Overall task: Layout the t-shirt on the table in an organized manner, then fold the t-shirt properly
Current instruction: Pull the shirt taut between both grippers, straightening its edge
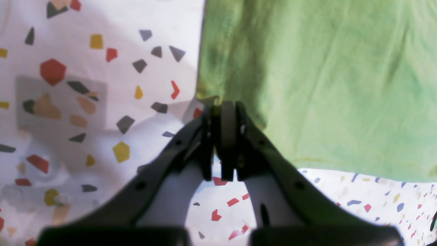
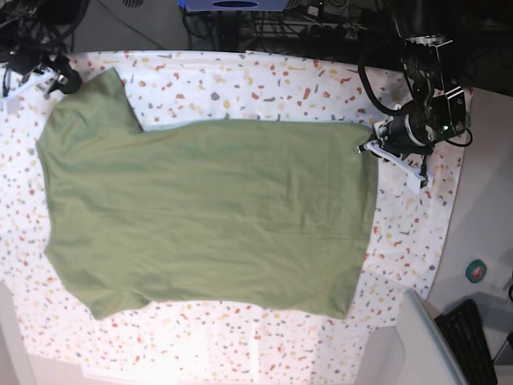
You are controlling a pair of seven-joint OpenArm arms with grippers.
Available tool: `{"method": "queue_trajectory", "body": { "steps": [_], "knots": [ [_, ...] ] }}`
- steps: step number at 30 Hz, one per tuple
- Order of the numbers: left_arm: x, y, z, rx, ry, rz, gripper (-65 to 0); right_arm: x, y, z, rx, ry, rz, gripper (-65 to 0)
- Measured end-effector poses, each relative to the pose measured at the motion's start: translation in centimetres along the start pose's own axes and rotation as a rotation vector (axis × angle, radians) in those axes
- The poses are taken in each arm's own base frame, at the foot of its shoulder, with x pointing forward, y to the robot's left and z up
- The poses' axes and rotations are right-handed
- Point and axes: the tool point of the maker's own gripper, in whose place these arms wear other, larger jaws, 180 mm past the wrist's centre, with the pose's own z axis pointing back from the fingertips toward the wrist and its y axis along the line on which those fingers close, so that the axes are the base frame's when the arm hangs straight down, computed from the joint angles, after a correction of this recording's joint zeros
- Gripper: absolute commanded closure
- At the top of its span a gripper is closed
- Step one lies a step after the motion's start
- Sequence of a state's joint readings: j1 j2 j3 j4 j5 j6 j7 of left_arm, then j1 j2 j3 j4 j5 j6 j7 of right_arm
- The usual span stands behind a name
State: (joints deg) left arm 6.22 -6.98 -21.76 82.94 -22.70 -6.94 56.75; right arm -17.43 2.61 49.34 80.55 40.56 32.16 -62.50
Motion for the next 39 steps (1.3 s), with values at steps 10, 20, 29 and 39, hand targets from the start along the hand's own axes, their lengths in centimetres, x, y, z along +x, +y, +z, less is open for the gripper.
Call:
{"method": "queue_trajectory", "body": {
  "steps": [10,20,29,39],
  "knots": [
    [0.0,0.0,0.0,0.0,-0.001,0.0,0.0,0.1,2.4,-3.1,0.083,-0.037,0.031,-31.4],
    [0.0,0.0,0.0,0.0,0.0,0.0,0.0,0.8,1.2,-0.6,0.022,-0.077,0.084,-31.8],
    [0.0,0.0,0.0,0.001,0.0,0.001,0.0,1.6,-0.2,-2.7,-0.009,-0.063,0.072,-31.7],
    [0.0,0.1,0.0,0.001,-0.001,0.003,0.0,1.0,-0.3,-2.9,-0.018,-0.04,0.075,0.0]
  ]
}}
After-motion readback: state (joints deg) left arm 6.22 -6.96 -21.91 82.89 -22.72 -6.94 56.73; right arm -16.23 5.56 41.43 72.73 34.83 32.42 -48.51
